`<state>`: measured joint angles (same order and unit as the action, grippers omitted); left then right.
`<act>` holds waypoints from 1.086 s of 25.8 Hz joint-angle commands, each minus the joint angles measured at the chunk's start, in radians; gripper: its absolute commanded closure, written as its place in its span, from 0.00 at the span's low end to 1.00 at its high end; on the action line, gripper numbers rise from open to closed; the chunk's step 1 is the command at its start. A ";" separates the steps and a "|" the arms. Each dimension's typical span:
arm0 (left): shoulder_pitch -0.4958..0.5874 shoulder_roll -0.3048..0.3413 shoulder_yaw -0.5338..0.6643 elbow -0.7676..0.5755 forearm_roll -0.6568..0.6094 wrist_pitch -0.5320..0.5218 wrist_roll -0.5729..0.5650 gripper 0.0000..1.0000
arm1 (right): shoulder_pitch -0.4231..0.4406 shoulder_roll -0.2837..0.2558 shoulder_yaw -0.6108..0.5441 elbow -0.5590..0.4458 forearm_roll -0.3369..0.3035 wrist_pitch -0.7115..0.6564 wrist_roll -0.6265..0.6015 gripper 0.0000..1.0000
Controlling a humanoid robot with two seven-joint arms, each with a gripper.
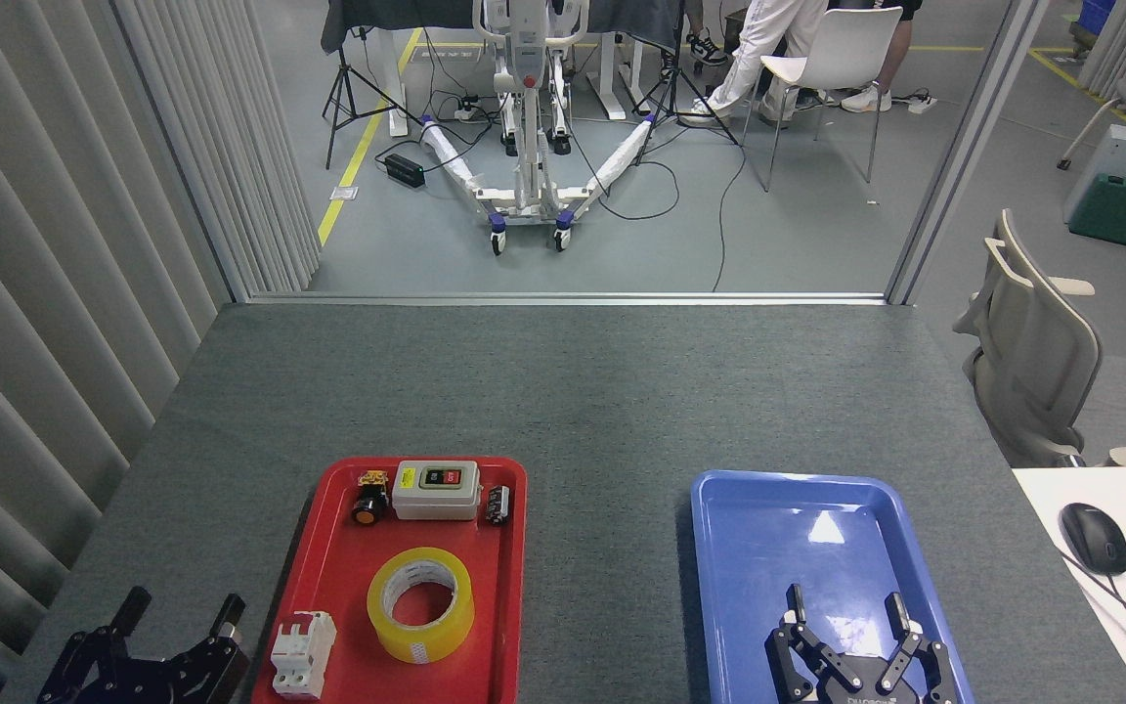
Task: Place and move tape with both arms
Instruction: 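Raise the left gripper from rest toward the red tray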
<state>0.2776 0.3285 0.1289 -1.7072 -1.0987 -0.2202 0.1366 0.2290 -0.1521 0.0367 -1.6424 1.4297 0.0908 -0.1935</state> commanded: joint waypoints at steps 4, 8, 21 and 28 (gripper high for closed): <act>-0.028 0.012 -0.009 -0.002 0.006 0.065 -0.005 0.00 | 0.001 0.009 0.002 0.009 0.006 0.001 -0.006 0.01; -0.034 0.014 -0.009 -0.006 0.006 0.062 -0.008 0.00 | 0.001 0.014 0.000 0.010 0.006 0.006 -0.006 0.01; -0.023 0.014 -0.015 -0.020 0.006 0.059 0.000 0.00 | 0.001 0.019 0.000 0.010 0.006 0.006 -0.007 0.01; -0.017 0.017 -0.014 -0.019 0.006 0.059 0.001 0.00 | 0.004 0.016 0.000 0.010 0.006 0.001 -0.021 0.01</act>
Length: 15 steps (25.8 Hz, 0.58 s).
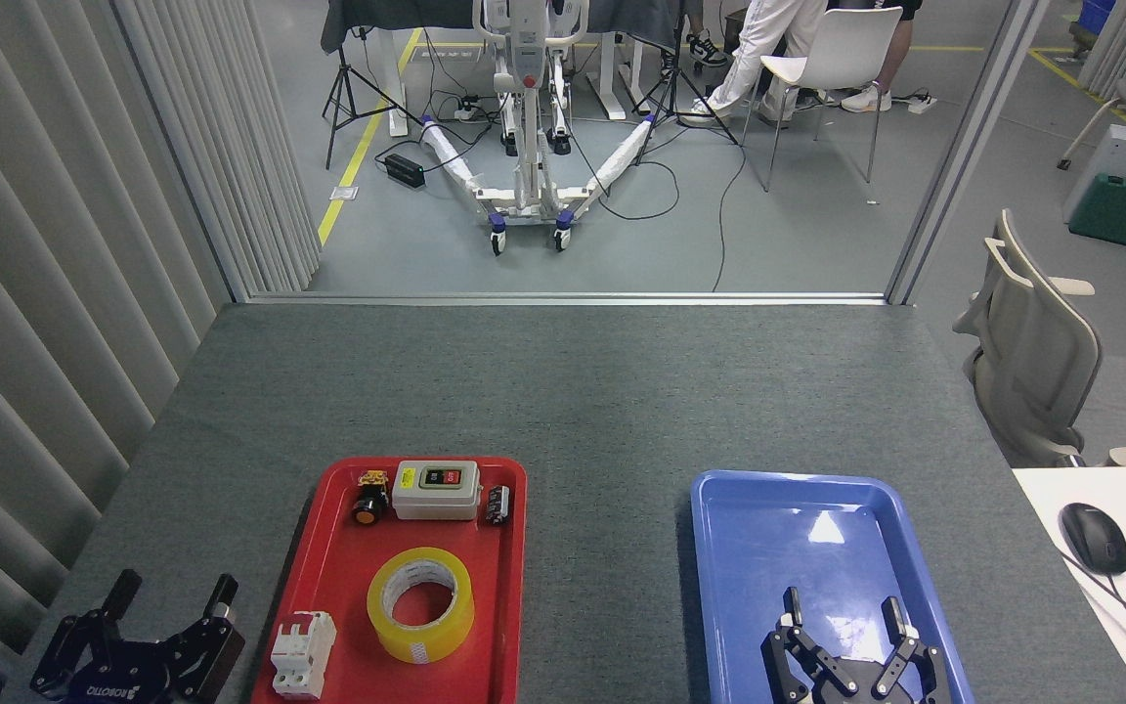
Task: Place and move tape with both arms
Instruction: 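Raise the left gripper from rest toward the red tray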
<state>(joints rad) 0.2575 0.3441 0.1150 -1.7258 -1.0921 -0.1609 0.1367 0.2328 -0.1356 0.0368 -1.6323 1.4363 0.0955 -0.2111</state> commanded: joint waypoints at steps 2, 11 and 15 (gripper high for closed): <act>0.008 0.001 0.002 0.000 0.000 0.000 0.001 0.00 | 0.000 -0.002 0.000 0.000 0.000 -0.003 -0.005 0.01; -0.073 -0.002 -0.011 -0.001 0.055 0.003 -0.077 0.00 | 0.005 -0.001 0.000 0.000 0.003 -0.008 -0.005 0.01; -0.270 0.194 -0.190 0.005 0.340 0.038 -0.371 0.00 | 0.005 -0.004 0.000 0.000 0.001 -0.008 -0.005 0.01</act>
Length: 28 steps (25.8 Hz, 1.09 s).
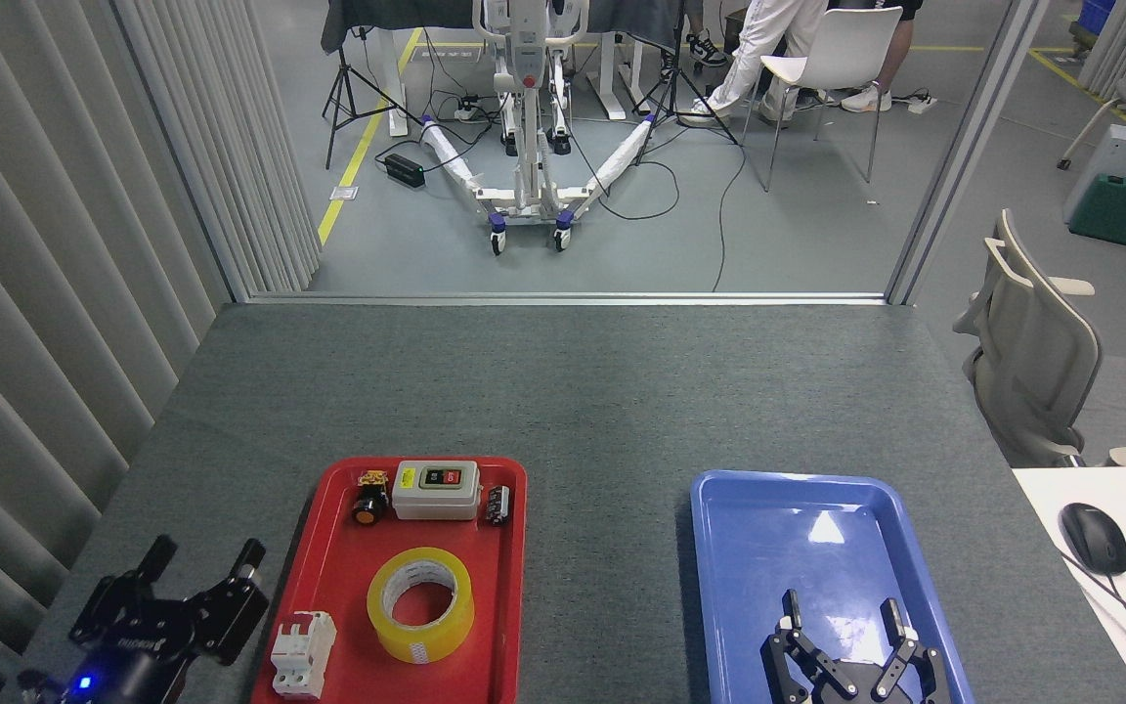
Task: Place and move tape with both arms
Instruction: 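Reach the left gripper over the yellow tape roll and grasp its rim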
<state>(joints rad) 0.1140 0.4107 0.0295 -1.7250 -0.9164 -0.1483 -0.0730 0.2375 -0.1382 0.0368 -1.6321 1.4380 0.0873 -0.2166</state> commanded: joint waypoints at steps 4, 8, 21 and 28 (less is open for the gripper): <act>-0.283 0.263 -0.250 0.028 0.240 0.073 -0.347 0.00 | 0.000 -0.008 0.000 0.003 0.001 0.000 0.000 0.01; -0.422 0.312 -0.373 0.047 0.243 0.064 -0.576 0.00 | -0.001 -0.009 0.002 0.005 0.001 0.000 0.000 0.01; -0.723 0.329 -0.804 0.160 0.244 -0.043 -0.711 0.01 | -0.007 -0.009 0.000 0.018 0.009 0.000 0.002 0.01; -0.752 0.214 -0.895 0.308 0.257 0.041 -0.742 0.01 | -0.003 -0.009 0.002 0.018 0.009 0.005 0.010 0.00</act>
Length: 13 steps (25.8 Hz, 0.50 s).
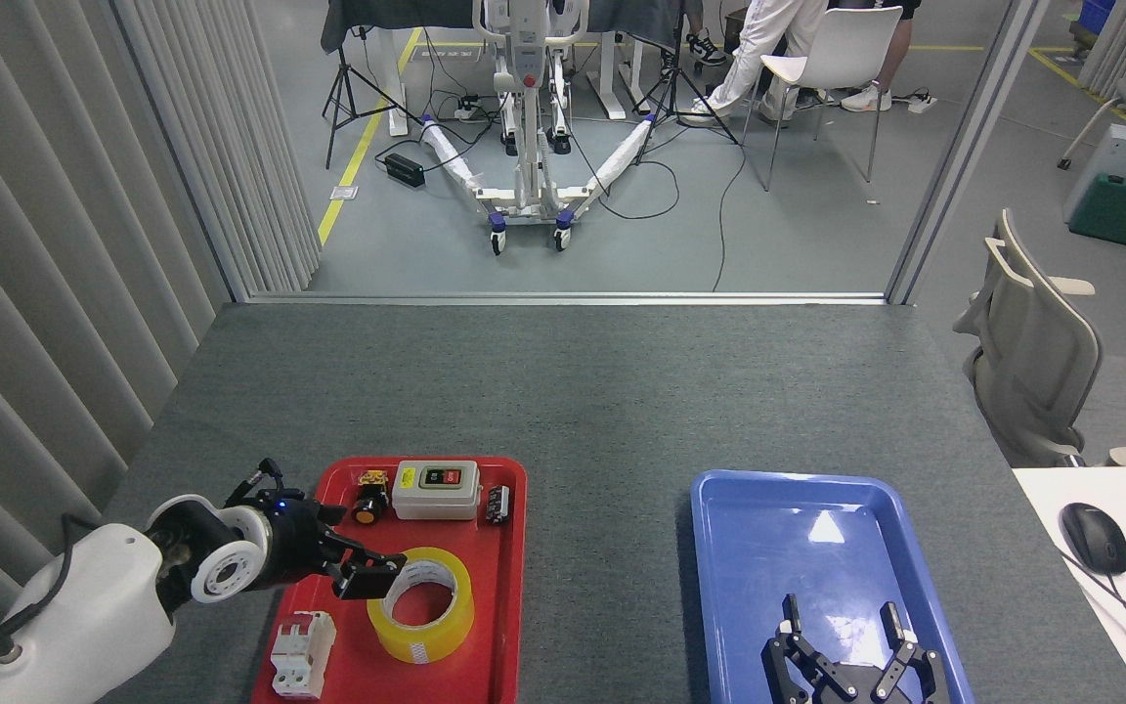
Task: Place and move tape with both arms
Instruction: 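Reach the left gripper over the yellow tape roll and grasp its rim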
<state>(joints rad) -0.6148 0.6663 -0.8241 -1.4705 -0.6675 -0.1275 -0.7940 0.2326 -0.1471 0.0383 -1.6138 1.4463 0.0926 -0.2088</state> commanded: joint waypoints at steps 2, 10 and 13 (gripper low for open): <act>-0.043 -0.056 -0.061 0.058 0.045 0.031 -0.076 0.09 | 0.002 -0.002 0.000 0.000 0.000 -0.002 0.002 0.00; -0.092 -0.120 -0.104 0.150 0.083 0.054 -0.152 0.15 | 0.004 -0.009 0.002 0.002 0.000 0.001 0.002 0.00; -0.112 -0.166 -0.113 0.220 0.083 0.054 -0.171 0.14 | 0.002 -0.011 0.002 0.003 0.000 0.001 0.002 0.00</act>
<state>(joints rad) -0.7063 0.5369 -0.9261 -1.3110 -0.5854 -0.0744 -0.9457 0.2355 -0.1565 0.0399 -1.6114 1.4466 0.0921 -0.2067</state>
